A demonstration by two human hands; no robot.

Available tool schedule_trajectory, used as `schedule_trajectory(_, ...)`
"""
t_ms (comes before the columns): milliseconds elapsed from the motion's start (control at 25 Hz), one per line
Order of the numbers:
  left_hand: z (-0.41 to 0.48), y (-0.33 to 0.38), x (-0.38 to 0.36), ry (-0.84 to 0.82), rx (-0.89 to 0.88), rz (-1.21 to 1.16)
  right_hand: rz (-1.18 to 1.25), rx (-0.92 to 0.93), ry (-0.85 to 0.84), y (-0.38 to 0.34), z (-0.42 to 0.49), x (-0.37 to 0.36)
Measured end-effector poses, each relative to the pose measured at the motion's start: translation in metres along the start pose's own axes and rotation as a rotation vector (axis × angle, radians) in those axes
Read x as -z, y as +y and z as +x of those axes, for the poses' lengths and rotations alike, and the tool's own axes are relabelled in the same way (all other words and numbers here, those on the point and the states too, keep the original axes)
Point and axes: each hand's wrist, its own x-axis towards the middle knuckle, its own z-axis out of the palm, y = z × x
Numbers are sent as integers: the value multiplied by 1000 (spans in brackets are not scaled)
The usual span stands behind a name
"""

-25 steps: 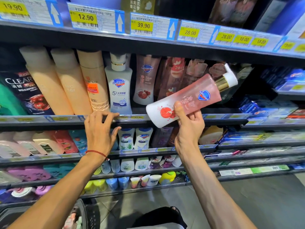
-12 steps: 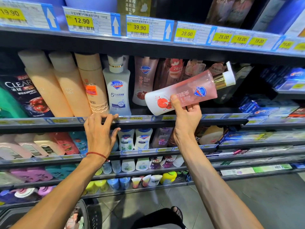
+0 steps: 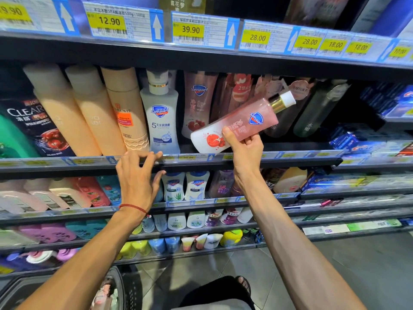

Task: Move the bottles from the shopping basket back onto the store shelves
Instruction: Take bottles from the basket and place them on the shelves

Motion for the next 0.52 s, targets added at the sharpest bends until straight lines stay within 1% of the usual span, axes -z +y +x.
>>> schedule_trajectory(200, -1, -2, 1, -12, -15, -13, -195, 118, -176, -4, 5, -2)
schedule_trajectory(280, -1, -2, 0, -14, -15, -16, -271, 156, -215, -4, 7, -4)
schedule_trajectory(400, -2, -1, 0, -12, -16, -13, -311, 170, -240, -3, 10, -5)
schedule_trajectory(520, -2, 0, 0, -9, -4, -23, -367, 179, -344, -6, 13, -10)
